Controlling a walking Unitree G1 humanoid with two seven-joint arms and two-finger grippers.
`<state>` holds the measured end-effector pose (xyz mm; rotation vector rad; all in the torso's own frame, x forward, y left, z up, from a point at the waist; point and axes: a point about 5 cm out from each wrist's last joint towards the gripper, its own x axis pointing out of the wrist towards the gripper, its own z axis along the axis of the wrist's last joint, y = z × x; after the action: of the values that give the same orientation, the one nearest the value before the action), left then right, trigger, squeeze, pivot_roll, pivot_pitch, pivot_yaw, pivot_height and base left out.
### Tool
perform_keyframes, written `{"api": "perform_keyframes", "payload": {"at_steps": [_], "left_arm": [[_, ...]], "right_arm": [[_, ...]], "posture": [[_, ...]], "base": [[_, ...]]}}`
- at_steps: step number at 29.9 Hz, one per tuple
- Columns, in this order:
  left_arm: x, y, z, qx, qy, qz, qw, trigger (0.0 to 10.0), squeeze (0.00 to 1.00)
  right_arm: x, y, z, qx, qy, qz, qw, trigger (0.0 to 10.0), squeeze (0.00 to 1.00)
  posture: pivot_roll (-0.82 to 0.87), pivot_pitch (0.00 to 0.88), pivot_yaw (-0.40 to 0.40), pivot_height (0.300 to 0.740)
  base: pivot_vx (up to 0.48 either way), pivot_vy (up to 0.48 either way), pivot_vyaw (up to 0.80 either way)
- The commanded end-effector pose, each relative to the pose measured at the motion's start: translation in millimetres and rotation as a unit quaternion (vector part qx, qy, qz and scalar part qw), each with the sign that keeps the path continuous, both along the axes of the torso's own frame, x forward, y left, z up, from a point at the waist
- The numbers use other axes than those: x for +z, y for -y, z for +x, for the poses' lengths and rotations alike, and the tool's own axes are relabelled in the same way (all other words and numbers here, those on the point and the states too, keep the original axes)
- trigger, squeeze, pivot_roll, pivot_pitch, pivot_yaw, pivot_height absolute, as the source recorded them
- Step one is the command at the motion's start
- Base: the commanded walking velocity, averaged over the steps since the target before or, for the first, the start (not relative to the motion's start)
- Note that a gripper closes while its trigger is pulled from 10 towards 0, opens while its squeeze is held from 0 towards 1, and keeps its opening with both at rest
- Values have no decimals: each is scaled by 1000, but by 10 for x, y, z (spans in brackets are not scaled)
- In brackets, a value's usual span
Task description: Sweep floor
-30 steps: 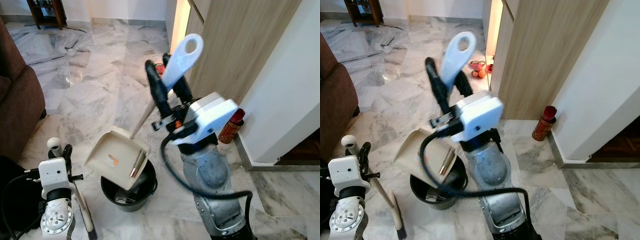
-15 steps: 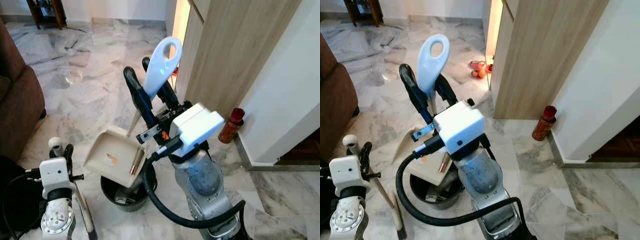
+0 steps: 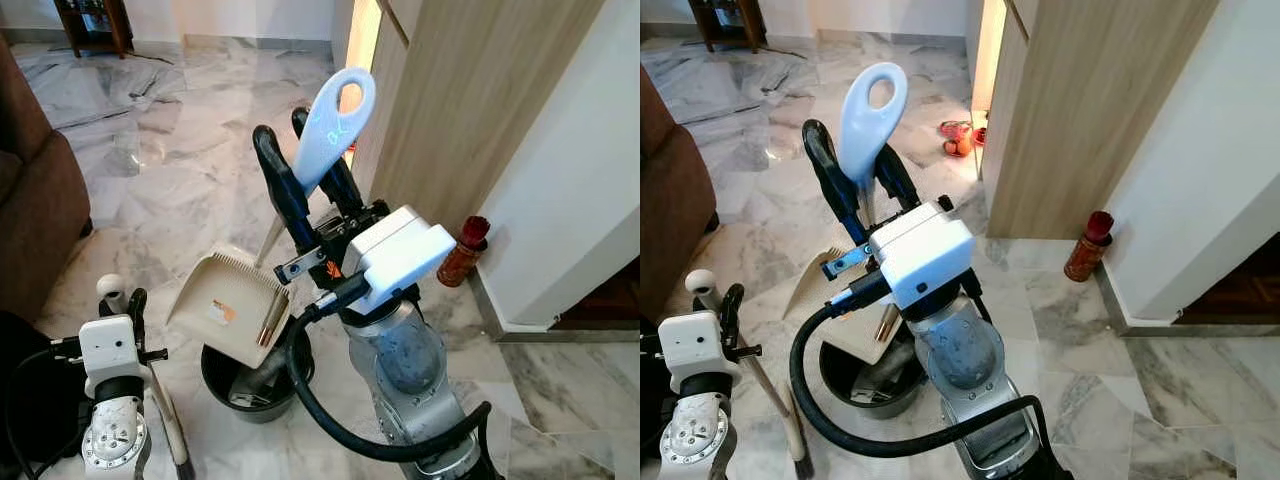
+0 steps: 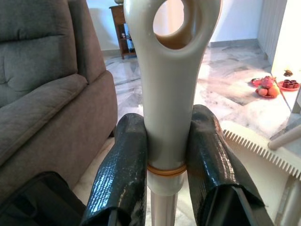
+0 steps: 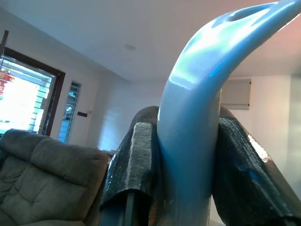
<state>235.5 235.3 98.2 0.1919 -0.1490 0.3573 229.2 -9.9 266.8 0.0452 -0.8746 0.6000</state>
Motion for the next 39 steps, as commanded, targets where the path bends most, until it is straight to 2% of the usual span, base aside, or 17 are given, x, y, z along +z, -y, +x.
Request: {"api": "perform_keyframes", "payload": {"at_steps": [1, 5, 14, 23, 25, 26, 28, 39], "left_arm": [[41, 17, -3, -6, 14, 7, 1000, 10000, 0], [44, 19, -3, -6, 14, 7, 1000, 10000, 0], [44, 22, 1, -7, 15, 7, 1000, 10000, 0], [42, 22, 3, -6, 15, 7, 1000, 10000, 0], [42, 24, 3, -6, 15, 6, 1000, 10000, 0], [42, 25, 4, -6, 15, 6, 1000, 10000, 0], [42, 25, 5, -6, 15, 6, 1000, 10000, 0], [39, 30, 2, -7, 15, 6, 1000, 10000, 0]], "right_arm": [[228, -1, -183, 15, 64, 45, 997, 10000, 0], [240, -41, -221, 10, 92, 23, 995, 10000, 0], [235, -70, -252, 5, 115, 4, 993, 10000, 0], [237, -69, -260, 2, 120, 7, 993, 10000, 0], [224, -71, -249, 8, 104, 17, 994, 10000, 0], [195, -68, -206, 24, 60, 42, 997, 10000, 0], [188, -69, -195, 28, 49, 48, 997, 10000, 0], [203, -46, -201, -1, 88, 23, 996, 10000, 0]], "posture": [[43, 134, -57, 740], [42, 134, -57, 740], [43, 134, -57, 740], [42, 135, -58, 740], [44, 134, -59, 740], [46, 135, -59, 740], [46, 135, -59, 740], [45, 135, -59, 740]], "base": [[0, 0, 0], [0, 0, 0], [0, 0, 0], [0, 0, 0], [0, 0, 0], [0, 0, 0], [0, 0, 0], [0, 0, 0]]}}
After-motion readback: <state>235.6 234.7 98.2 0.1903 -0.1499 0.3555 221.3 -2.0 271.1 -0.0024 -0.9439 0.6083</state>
